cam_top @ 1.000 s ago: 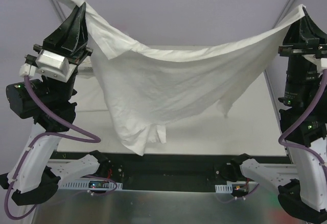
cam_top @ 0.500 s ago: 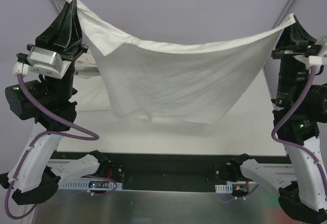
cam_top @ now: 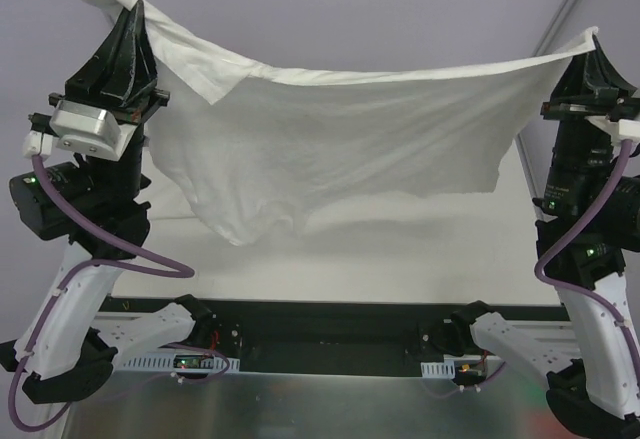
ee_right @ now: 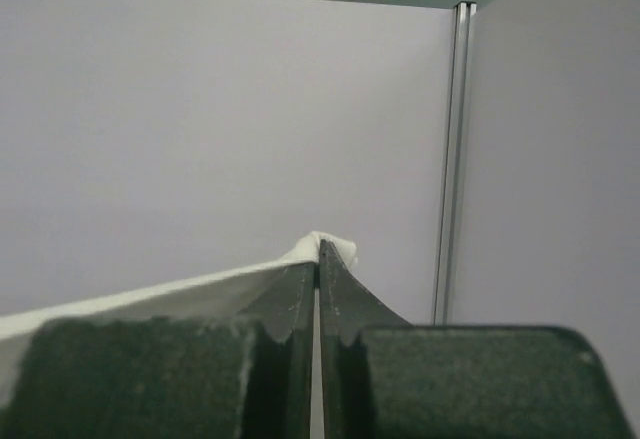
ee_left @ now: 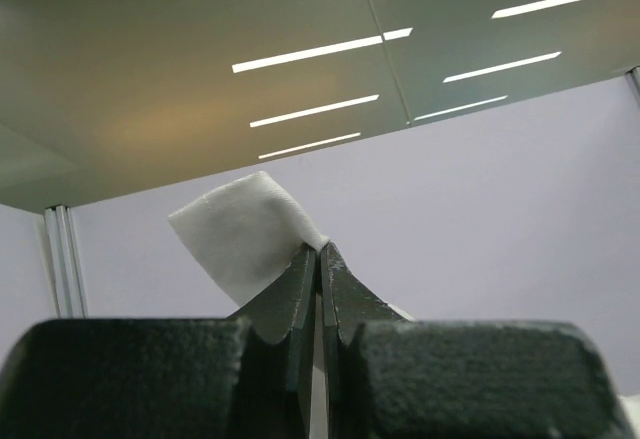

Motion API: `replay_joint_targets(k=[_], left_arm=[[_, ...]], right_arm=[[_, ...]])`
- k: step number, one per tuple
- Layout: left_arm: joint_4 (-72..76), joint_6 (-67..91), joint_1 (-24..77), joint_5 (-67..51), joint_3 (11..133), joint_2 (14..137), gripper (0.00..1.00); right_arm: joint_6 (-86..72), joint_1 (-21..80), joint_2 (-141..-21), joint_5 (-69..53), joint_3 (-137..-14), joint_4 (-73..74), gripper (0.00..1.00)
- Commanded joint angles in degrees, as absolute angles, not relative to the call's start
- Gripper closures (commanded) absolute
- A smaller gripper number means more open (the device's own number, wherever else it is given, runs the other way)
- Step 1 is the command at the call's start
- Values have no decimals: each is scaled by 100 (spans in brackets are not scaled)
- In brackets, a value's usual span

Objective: Fold and stack the t-shirts
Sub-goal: Flatten out the tshirt

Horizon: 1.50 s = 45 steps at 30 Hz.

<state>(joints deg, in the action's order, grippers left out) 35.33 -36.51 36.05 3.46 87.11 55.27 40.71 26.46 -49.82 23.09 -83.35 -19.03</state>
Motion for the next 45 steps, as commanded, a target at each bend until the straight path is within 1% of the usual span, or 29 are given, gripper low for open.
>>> replay_joint_targets(k=[1, 2, 7, 16, 24, 30, 34, 39, 40, 45], left_arm=[[3605, -3419, 3630, -280, 8763, 5204, 100], [3577, -3428, 3639, -368, 8754, 5160, 100], [3604, -3130, 3630, -510, 8718, 4887, 100], [3560, -2804, 3639, -598, 9096, 4685, 100], [3726, -3058, 3630, -475, 8948, 4746, 100], [4288, -3453, 3630, -115, 8552, 5009, 100], [4789, -3805, 3630, 184, 8236, 5474, 100], [5684, -4332, 3586, 789, 7937, 6221, 100], [6017, -4368, 3490, 869, 7850, 6518, 100], [6688, -4010, 2989, 1274, 7770, 7652, 100]], right_arm=[[4060, 2628, -4615, 1935, -7921, -2791, 99], [3991, 2619, -4527, 1820, -7797, -3004, 99], [3771, 2619, -4175, 1582, -7752, -2953, 99], [3577, 2628, -4069, 1345, -7945, -2821, 99], [3533, 2628, -4087, 1353, -7910, -2769, 99], [3778, 2619, -4174, 1642, -7761, -2839, 99], [4314, 2619, -4640, 1994, -7778, -2926, 99], [4790, 2506, -5553, 2591, -7839, -3322, 99], [4729, 2435, -5711, 2654, -7866, -3348, 99], [4018, 1760, -6747, 2883, -7972, -3270, 99]])
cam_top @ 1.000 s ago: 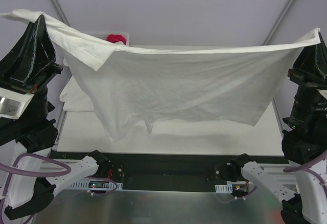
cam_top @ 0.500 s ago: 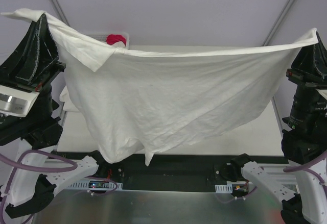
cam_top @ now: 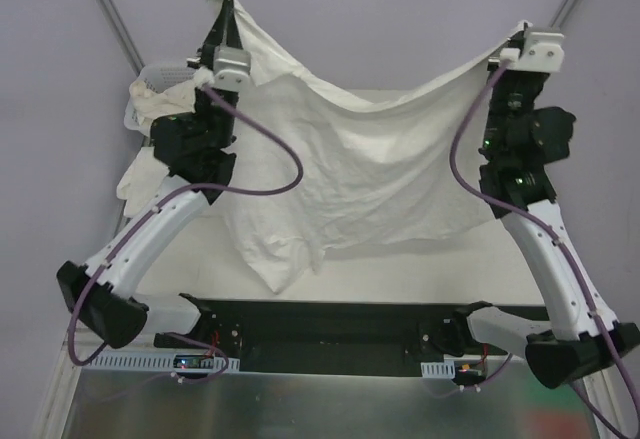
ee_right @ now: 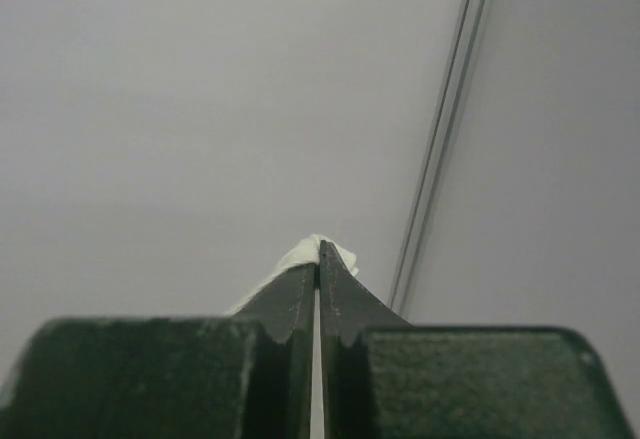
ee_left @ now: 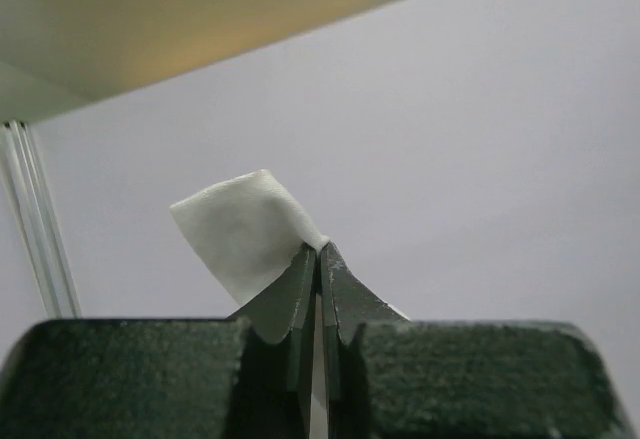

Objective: Fold and stack the t-shirts
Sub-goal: Flatten out the tshirt

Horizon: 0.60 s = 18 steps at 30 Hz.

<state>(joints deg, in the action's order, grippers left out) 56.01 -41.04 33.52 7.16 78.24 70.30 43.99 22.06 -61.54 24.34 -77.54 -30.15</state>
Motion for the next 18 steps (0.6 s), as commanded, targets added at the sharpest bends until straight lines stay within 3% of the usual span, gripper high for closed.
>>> replay_joint_targets(k=[1, 6, 7, 8, 10, 11, 13, 18], left_arm=[[6836, -3921, 2901, 1475, 7770, 7821, 100], [7154, -3813, 2566, 2134, 7936, 9172, 100], [7206, -3858, 2566, 2223, 7989, 9341, 92], [7207, -3876, 2558, 2250, 7972, 9456, 51], [7294, -3718, 2558, 2294, 7850, 9659, 14], [7338, -3718, 2558, 2303, 7823, 9711, 1], [7339, -3665, 2566, 2338, 7805, 9791, 1], [7470, -3761, 2593, 2390, 7577, 9616, 1]], right_arm=[[3912, 1671, -6880, 2883, -7989, -3226, 99], [3288, 1284, -7540, 2856, -7954, -2936, 99], [3226, 1257, -7663, 2839, -7937, -2901, 93], [3078, 1248, -7681, 2839, -7876, -2892, 68], [2971, 1204, -7734, 2742, -7866, -2874, 51], [2936, 1195, -7752, 2655, -7866, -2865, 44], [2866, 1169, -7796, 2549, -7927, -2778, 38], [2664, 1143, -8007, 2479, -8165, -2435, 38]])
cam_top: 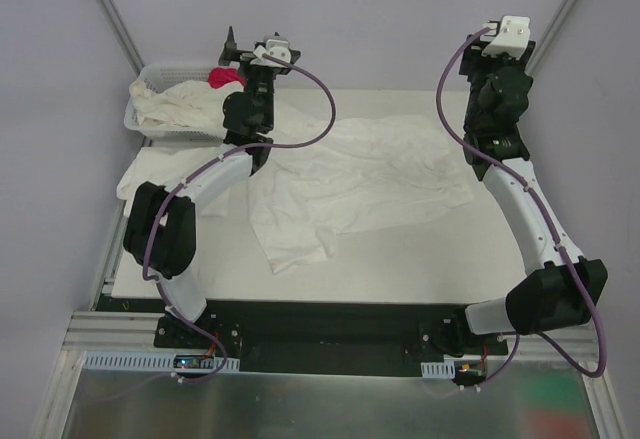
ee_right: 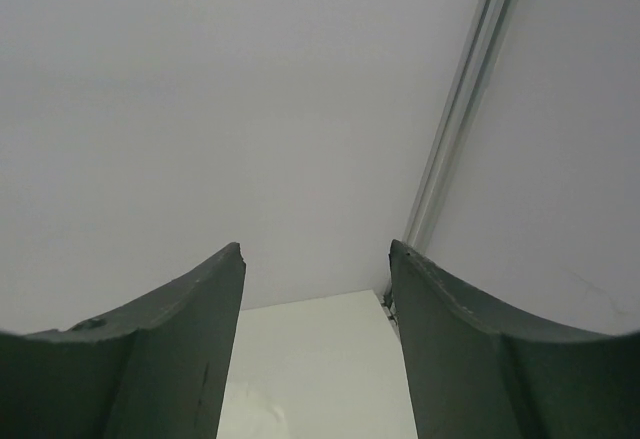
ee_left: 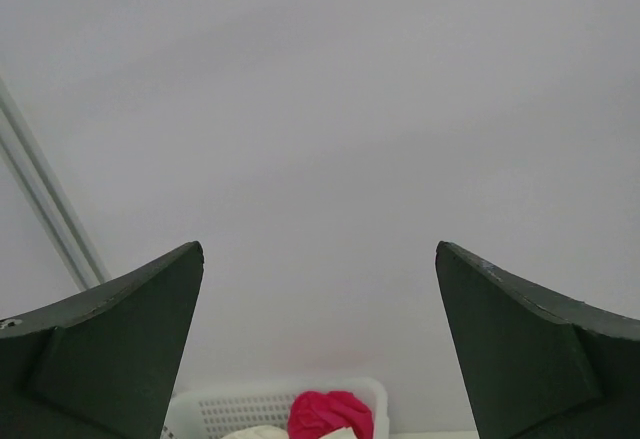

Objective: Fold and stack the t-shirts
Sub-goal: Flatten out the tshirt

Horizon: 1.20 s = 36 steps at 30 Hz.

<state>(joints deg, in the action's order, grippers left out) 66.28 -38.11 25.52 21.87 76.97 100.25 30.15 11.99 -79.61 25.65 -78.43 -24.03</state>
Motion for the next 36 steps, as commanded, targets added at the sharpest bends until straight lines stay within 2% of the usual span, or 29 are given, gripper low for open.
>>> replay_joint_targets(k=[1, 9, 18, 24, 27, 29, 31, 36], left_arm=[[7514, -3788, 2610, 2434, 7524, 9563, 1], [6848, -2981, 2856, 2892, 6577, 8650, 1], [3590, -583, 2918, 2998, 5898, 7911, 1], [1437, 1141, 3172, 2707, 5380, 7629, 7], [1100, 959, 3892, 3870, 5308, 7708, 5], [277, 1219, 4279, 4025, 5553, 7839, 5], [-644, 1798, 4376, 3605, 5625, 7875, 6], [-1423, 2522, 4526, 2945, 5072, 7384, 8]], right_arm=[[2628, 1143, -7998, 2444, -8156, -2348, 37], [1777, 1134, -7831, 1855, -8121, -1479, 39], [511, 1055, -8622, 1222, -8517, 656, 42], [-516, 1028, -8727, 449, -7358, 878, 46], [-676, 1020, -8982, 88, -7120, 826, 49], [-826, 1020, -9105, -271, -7040, 835, 50], [-1044, 1028, -9176, -534, -6821, 835, 55], [-1300, 1028, -8843, -519, -6022, 546, 60]])
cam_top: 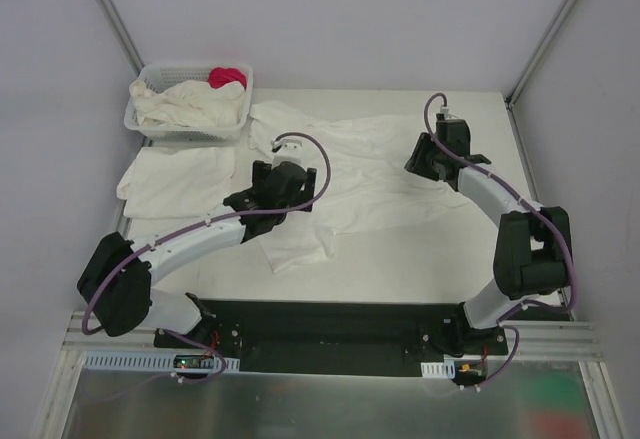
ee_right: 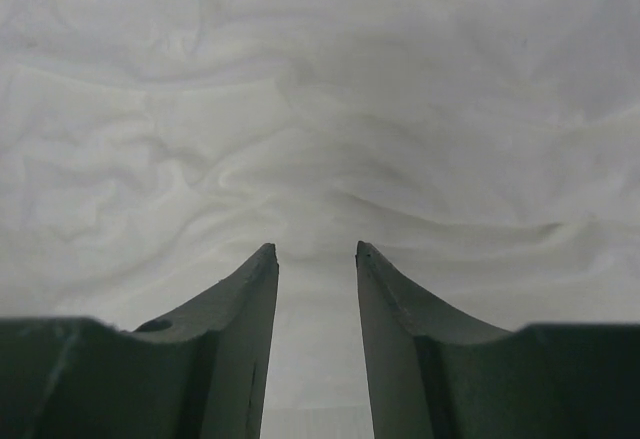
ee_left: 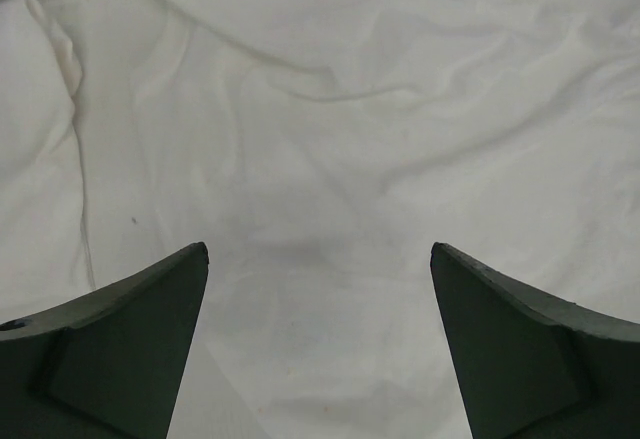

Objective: Fold and stack the t-shirts
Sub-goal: Flatten out the tshirt

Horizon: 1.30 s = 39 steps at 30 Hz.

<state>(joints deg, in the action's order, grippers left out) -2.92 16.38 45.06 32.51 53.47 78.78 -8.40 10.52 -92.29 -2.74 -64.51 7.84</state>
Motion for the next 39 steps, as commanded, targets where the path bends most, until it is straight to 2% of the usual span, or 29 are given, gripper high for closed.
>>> replay_joint_targets(k=[1, 7, 13, 18, 26, 39], left_arm=[[-1511, 2723, 4535, 2849, 4976, 7261, 9], [-2056, 3391, 4588, 1987, 4307, 6295, 13], [-2601, 3761, 4684, 1372, 3955, 6108, 16], [-2988, 3621, 4772, 1038, 3946, 6231, 18], [-3111, 3463, 5106, 897, 3999, 6767, 23], [-3111, 3261, 5616, 1282, 4570, 7664, 34]], right_arm=[[-1327, 1037, -8668, -345, -5777, 519, 61], [-1512, 1037, -8306, -35, -5203, 211, 66], [-1731, 1037, -8051, -88, -4685, 114, 70], [-2030, 1046, -7630, -158, -4255, 26, 76], [-2135, 1037, -7242, -158, -4219, 26, 78], [-2109, 1063, -7031, 106, -4227, 132, 82]])
